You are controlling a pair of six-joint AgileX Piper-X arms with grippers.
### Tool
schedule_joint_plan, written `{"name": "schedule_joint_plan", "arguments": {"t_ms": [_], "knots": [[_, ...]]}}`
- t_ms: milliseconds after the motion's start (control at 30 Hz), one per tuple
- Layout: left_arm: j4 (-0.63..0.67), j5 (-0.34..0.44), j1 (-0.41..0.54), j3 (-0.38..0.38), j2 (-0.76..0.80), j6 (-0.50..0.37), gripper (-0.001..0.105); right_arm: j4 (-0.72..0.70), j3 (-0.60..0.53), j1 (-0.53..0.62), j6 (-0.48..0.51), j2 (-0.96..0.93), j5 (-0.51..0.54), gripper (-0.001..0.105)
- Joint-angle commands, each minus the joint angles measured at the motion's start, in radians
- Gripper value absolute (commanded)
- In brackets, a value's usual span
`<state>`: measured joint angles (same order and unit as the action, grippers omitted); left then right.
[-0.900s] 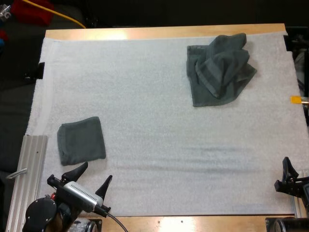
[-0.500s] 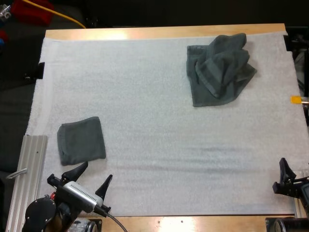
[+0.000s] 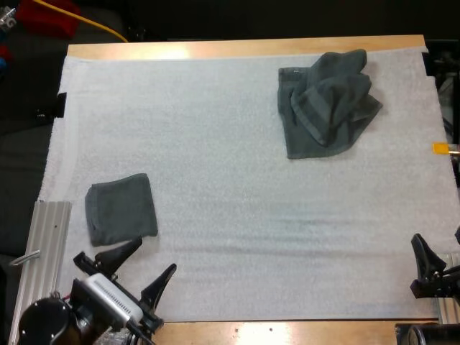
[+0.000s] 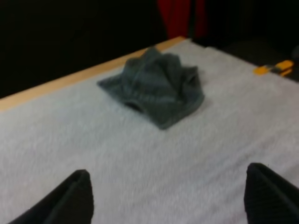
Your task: Pick towel from pile, fold and stack
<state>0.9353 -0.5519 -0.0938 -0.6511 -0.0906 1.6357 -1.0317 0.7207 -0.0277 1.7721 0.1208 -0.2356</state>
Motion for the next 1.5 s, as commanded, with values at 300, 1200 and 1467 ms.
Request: {"name": "schedule_joint_plan", "arguments": {"t_ms": [300,1200,1467], "knots": [[-0.050,-0.045,-0.075,-0.142,-0.188,-0.002,0.065,0.001,0.097,-0.002,0.012,0.121,-0.196,0.070],[-0.050,0.002,-0.100,-0.185,-0.295,-0.002,0.065,0.398,0.142,-0.135,-0.264,0.788,-0.023,0.070],[-0.044,0.002,-0.100,-0.185,-0.295,0.006,0.065,0.506,0.254,-0.200,-0.445,1.060,0.057,0.070]]}}
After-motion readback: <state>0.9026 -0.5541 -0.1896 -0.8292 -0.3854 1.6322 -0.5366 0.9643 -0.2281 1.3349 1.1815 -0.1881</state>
